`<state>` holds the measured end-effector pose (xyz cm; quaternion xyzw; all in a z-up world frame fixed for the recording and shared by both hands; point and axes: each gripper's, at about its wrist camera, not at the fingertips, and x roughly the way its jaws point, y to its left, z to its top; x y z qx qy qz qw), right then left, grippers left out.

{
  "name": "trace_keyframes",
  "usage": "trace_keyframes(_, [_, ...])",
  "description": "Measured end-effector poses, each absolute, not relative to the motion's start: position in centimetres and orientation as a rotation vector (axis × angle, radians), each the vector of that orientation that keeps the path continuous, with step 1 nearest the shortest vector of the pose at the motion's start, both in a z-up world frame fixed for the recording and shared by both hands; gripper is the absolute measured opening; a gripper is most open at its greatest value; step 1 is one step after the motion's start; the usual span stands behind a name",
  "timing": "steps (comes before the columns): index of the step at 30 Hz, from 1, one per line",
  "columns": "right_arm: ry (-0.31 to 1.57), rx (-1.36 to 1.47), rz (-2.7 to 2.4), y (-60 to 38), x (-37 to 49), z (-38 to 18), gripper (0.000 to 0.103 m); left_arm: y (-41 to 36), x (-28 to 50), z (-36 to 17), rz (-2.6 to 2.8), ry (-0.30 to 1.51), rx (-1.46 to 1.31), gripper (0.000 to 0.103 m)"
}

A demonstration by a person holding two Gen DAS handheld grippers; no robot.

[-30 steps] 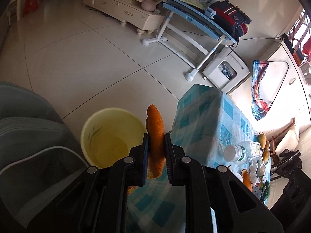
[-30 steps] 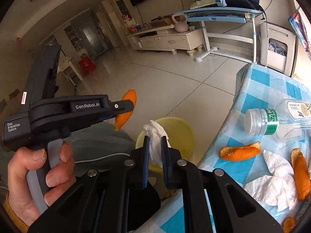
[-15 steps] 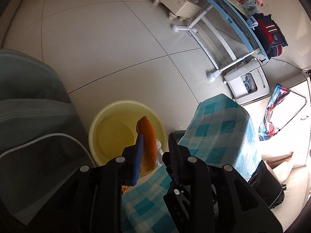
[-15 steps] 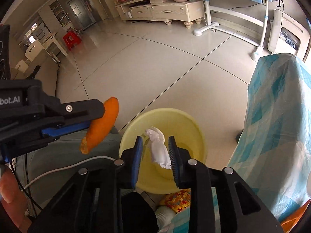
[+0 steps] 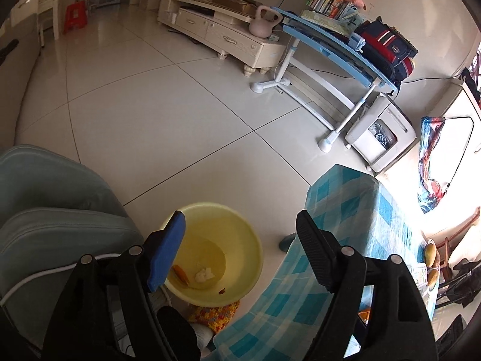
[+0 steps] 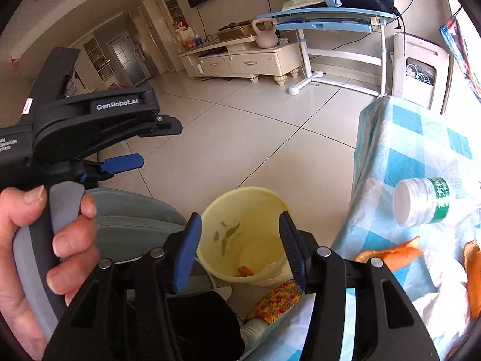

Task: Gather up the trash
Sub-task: 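Move both open tools back over the table toward the remaining trash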

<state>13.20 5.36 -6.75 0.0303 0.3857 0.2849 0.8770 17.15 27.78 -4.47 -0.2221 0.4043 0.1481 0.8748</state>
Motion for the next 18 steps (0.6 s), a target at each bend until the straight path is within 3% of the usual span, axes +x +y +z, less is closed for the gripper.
trace_keyframes(7, [0.716,0.035,0.48,-1.9,7.1,-5.6,0.056,20.7,15.9,-1.6,0.241,0.753,-0.182,0.08])
trace_keyframes(14, [0.622,-0.083,0.357,-7.2,3.9,-3.1,0.064,15.3,13.8,-1.2,0.133,0.739,-0.126,0.082])
trace_keyframes(18, [0.604,0.018,0.289,-10.3,3.6,-2.9,0.065,13.7,12.5,-0.7,0.096,0.708,-0.1,0.085])
